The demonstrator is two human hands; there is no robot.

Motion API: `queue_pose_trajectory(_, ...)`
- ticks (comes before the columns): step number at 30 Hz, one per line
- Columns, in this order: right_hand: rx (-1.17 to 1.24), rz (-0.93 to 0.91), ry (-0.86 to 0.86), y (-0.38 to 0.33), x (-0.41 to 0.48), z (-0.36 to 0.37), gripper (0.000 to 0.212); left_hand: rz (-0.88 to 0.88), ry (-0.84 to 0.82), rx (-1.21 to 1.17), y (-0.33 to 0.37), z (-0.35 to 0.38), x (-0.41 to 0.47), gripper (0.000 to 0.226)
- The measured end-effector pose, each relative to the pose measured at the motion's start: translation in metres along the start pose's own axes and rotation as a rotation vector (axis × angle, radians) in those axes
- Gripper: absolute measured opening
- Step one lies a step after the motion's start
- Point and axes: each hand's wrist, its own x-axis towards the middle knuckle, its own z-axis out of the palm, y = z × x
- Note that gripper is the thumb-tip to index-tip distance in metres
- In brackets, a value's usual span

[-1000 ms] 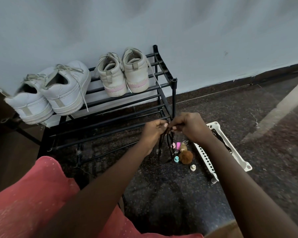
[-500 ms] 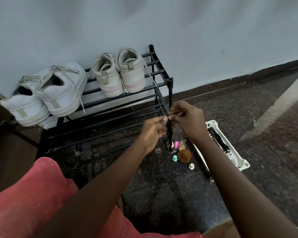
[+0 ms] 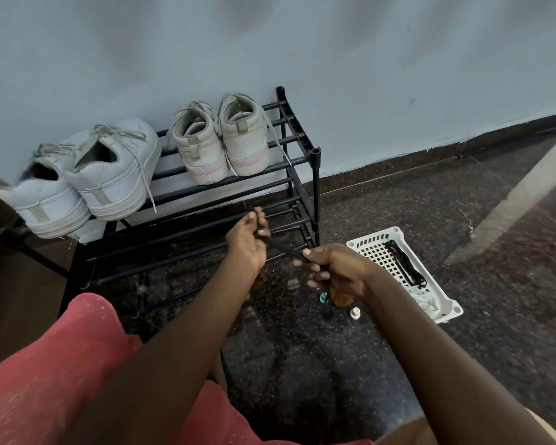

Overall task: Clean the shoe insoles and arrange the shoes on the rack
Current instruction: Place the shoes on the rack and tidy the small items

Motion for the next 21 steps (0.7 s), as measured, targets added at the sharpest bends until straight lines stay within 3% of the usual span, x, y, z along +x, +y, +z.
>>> queue_pose_trajectory(3, -0.107, 0.117, -0.004, -0.004, -0.008, -0.017, 0.030, -0.012, 0.023, 0.065, 0.009, -0.011, 0.010, 0.030)
queue_pose_trajectory(7, -0.233, 0.140, 0.146, -0.011, -0.015, -0.035, 0.027, 0.003, -0.004, 0.507, 0.011, -0.021, 0.012, 0.028)
queue_pose_trajectory(11, -0.532, -0.031, 0.388, -0.014, -0.014, -0.049, 0.013, 0.068, -0.092, 0.995, 0.009, -0.030, 0.014, 0.023)
queue_pose_trajectory(14, -0.842, -0.203, 0.540, -0.021, -0.014, -0.049, 0.012, 0.101, -0.185, 1.192, 0.005, -0.033, 0.012, 0.019)
queue_pose_trajectory(18, -1.039, -0.273, 0.378, -0.029, -0.015, -0.031, 0.018, 0.137, -0.357, 1.197, -0.009, -0.027, 0.007, 0.013)
queue_pose_trajectory(21, -0.942, -0.246, 0.178, -0.030, -0.016, -0.021, 0.022, 0.114, -0.437, 1.162, -0.021, -0.019, 0.001, 0.015)
